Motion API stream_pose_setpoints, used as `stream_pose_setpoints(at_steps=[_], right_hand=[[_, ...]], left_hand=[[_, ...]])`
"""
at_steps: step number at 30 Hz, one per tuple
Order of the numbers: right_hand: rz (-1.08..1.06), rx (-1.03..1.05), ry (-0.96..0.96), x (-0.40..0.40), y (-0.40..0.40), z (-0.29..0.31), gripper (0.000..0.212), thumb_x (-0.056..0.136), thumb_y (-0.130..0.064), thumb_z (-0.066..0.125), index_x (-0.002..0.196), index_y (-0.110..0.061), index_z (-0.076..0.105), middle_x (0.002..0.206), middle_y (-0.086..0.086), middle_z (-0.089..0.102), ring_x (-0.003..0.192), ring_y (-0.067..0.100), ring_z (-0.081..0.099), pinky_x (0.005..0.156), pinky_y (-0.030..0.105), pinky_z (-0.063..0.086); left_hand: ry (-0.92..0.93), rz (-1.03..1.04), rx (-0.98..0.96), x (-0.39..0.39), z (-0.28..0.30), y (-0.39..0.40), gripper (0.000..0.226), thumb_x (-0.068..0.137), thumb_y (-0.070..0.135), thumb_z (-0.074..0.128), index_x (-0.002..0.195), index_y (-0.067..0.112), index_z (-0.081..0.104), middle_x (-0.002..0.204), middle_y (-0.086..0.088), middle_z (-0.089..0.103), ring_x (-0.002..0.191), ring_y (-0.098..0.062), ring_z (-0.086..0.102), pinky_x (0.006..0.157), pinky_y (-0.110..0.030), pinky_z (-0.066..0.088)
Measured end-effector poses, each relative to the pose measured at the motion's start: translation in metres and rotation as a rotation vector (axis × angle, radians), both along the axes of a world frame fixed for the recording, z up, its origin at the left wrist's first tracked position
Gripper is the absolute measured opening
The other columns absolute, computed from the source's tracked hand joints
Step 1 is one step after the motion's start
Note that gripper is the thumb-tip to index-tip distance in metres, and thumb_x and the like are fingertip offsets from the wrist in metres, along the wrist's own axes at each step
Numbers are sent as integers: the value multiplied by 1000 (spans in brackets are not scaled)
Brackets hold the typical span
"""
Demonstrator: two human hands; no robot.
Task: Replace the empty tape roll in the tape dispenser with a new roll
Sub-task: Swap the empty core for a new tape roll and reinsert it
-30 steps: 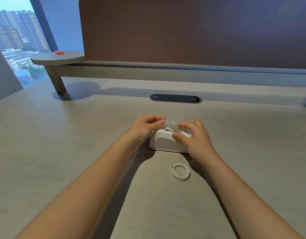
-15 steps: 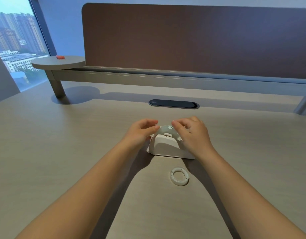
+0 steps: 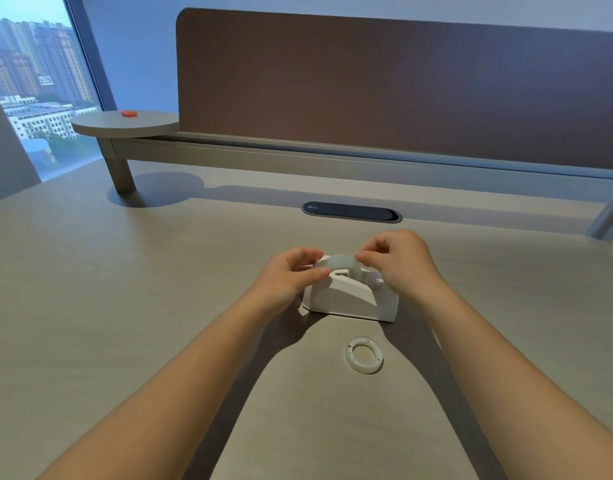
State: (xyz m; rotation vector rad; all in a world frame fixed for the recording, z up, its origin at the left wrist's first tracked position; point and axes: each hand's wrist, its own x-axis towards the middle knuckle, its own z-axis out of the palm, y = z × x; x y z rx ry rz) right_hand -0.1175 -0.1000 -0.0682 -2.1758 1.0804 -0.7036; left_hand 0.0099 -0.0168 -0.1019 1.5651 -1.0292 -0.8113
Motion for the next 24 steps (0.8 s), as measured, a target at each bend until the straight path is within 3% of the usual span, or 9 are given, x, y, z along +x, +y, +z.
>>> stream_pose_setpoints(at_steps=[3,7,12,16,18,24], right_hand=[[28,-118,221,-1,-5,4,12,86,-8,49,79,-12,58,86,9,68,89,26,57,89,39,43],[63,-330,506,0,-5,8,30,86,1,38,109,-11,53,103,6,66,104,29,51,91,37,30],[64,-469,718,-4,2,11,35,82,8,34,102,-10,57,103,12,65,84,28,40,78,35,20],[61,-212,564,-5,0,14,30,83,2,32,78,-16,55,102,10,66,99,29,51,86,39,27],[22,-114,433,-7,-4,15,28,84,-3,31,68,-16,50,101,13,66,94,30,51,82,38,27],[-26,98,107,-21,-18,5,18,76,-14,39,63,-5,47,80,18,54,86,38,51,84,50,42]], left_hand=[[-10,0,15,0,1,0,34,82,15,57,115,8,52,112,-5,55,103,-17,50,91,-32,42],[-14,2,26,-2,3,-1,31,82,17,57,112,10,53,108,-3,55,103,-19,51,95,-37,44],[-29,-2,45,-1,2,0,24,82,19,57,106,15,54,111,-4,56,108,-21,52,99,-41,44],[-19,4,40,-1,2,0,20,83,19,56,103,17,54,111,-5,57,109,-22,52,100,-42,43],[-22,9,43,-1,2,-1,22,83,20,55,104,16,55,114,-7,58,109,-22,52,100,-42,43],[-20,29,50,-1,0,-2,20,83,21,55,103,18,54,112,-4,57,111,-24,52,101,-45,43]])
